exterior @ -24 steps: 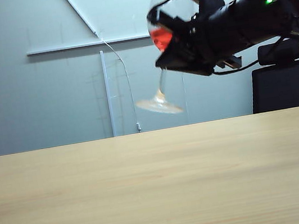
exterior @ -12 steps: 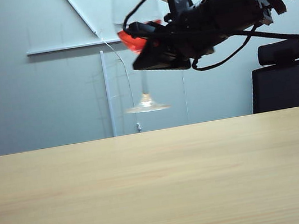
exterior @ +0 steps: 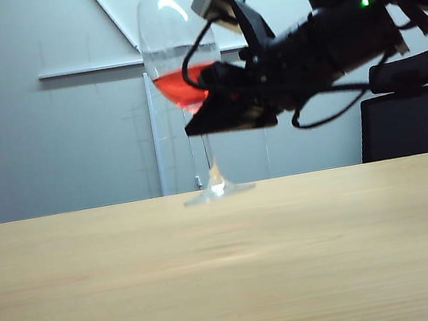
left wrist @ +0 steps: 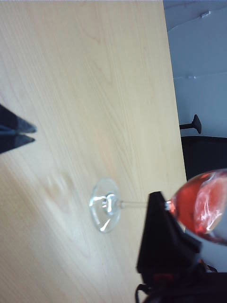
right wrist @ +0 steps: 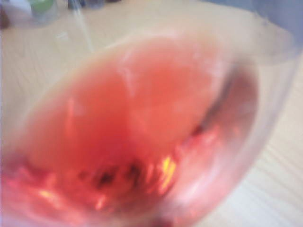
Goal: Gently pick up the goblet, rotate it counterclockwise for two full turns (viewing from above), and then place it back on the table.
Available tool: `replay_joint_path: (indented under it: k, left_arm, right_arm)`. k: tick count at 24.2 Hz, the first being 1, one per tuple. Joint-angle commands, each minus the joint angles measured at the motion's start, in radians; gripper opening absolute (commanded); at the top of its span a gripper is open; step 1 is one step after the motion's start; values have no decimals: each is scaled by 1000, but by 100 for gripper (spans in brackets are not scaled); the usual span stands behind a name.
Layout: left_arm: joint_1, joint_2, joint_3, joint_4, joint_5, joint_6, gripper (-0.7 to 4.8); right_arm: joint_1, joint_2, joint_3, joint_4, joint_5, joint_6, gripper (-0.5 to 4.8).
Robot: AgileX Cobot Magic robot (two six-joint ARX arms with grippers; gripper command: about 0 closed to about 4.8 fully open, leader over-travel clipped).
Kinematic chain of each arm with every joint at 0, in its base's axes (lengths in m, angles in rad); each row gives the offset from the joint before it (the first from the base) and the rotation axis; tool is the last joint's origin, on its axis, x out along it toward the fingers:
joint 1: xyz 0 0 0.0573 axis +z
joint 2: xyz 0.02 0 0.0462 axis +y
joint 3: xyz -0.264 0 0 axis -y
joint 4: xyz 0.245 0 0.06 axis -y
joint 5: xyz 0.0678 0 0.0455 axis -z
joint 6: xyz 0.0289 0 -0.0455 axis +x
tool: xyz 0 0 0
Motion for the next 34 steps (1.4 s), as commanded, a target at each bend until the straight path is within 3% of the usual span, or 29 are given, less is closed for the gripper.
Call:
replay_joint_path:
  k: [1,8,21,34]
  left_arm:
    - [1,2,4,5,4,0,-5]
    - [-4,2,4,5,4,0,-5]
    - [-5,2,4,5,4,0,-5]
    - [-5,2,4,5,4,0,-5]
  right_arm:
    - [2,40,-3,109,-67,-8,-4]
    - [21,131,-3,250,-68,2,-4]
    - [22,230,-4,366,-68,32,-4]
    - [22,260,-5,398,-61,54,-4]
